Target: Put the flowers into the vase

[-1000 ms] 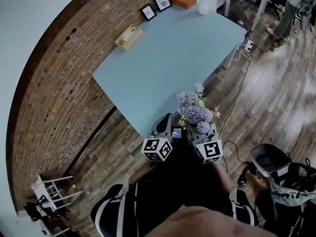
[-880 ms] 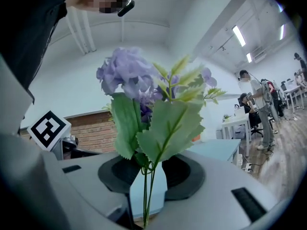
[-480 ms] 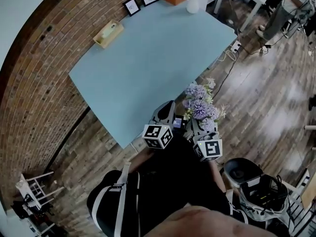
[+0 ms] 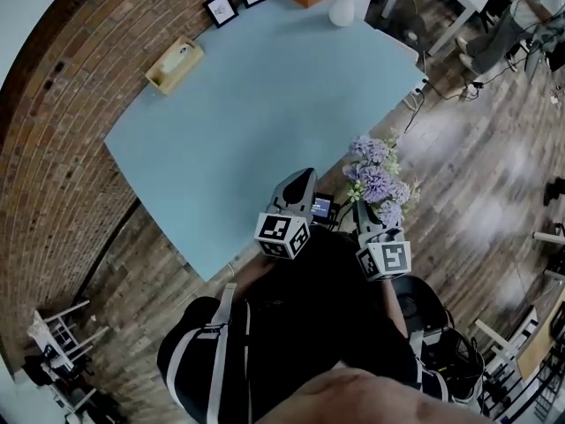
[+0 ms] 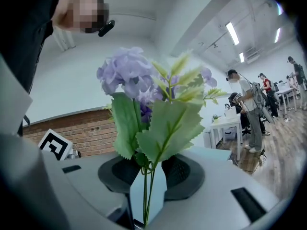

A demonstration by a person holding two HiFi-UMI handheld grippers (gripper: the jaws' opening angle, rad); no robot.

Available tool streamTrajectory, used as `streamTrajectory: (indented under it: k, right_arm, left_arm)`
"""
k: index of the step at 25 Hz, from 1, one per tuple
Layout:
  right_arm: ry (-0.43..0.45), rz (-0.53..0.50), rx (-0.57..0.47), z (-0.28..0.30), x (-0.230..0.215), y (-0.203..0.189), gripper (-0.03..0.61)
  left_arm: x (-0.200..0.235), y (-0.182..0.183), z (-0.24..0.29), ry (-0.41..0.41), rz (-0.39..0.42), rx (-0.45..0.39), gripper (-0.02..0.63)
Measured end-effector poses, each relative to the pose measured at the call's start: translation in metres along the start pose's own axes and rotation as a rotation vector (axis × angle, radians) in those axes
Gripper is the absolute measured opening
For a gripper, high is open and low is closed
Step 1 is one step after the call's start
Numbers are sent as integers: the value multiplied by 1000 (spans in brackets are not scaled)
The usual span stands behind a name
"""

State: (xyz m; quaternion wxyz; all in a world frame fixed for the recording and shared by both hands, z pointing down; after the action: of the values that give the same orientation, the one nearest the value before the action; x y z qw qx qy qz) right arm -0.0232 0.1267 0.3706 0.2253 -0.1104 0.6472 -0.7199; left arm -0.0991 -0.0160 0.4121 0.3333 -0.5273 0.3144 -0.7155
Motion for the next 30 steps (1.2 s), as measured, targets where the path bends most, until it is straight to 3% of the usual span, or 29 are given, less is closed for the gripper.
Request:
streamTrajectory:
  k: [8, 19, 22, 24, 28, 30]
  right_arm:
    - [5, 23, -26, 43, -87, 7, 132]
    - [41, 64, -118, 55, -267, 47, 133]
    - [58, 121, -155, 56, -311, 54, 132]
    - [79, 174, -180, 61, -337, 60, 133]
    - [109, 142, -151, 80, -375, 57, 132]
    - [139, 175, -159, 94, -385, 58, 132]
  left_arm:
    - [0, 11, 78, 74, 23, -14, 29]
    - [-95, 6, 214, 128, 62, -64, 29]
    - [-121, -1, 250, 150, 77, -57, 29]
    - [-133, -6, 269, 180, 70, -60, 29]
    - [-144, -6, 299, 214, 78, -60, 29]
    - [-144, -5, 313, 238, 83, -63, 29]
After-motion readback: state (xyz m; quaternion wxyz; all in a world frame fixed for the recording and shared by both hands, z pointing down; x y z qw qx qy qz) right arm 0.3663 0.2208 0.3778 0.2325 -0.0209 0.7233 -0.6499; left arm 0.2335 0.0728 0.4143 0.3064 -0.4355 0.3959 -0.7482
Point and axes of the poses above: the fingertips, and each gripper's own axes: z forward along the fingers, x to its left, y out of its top, the point moved 5 cm from there along -z, backward along the fingers, and after that the axes turned 7 degrees about -z, right-handed, at the moved point
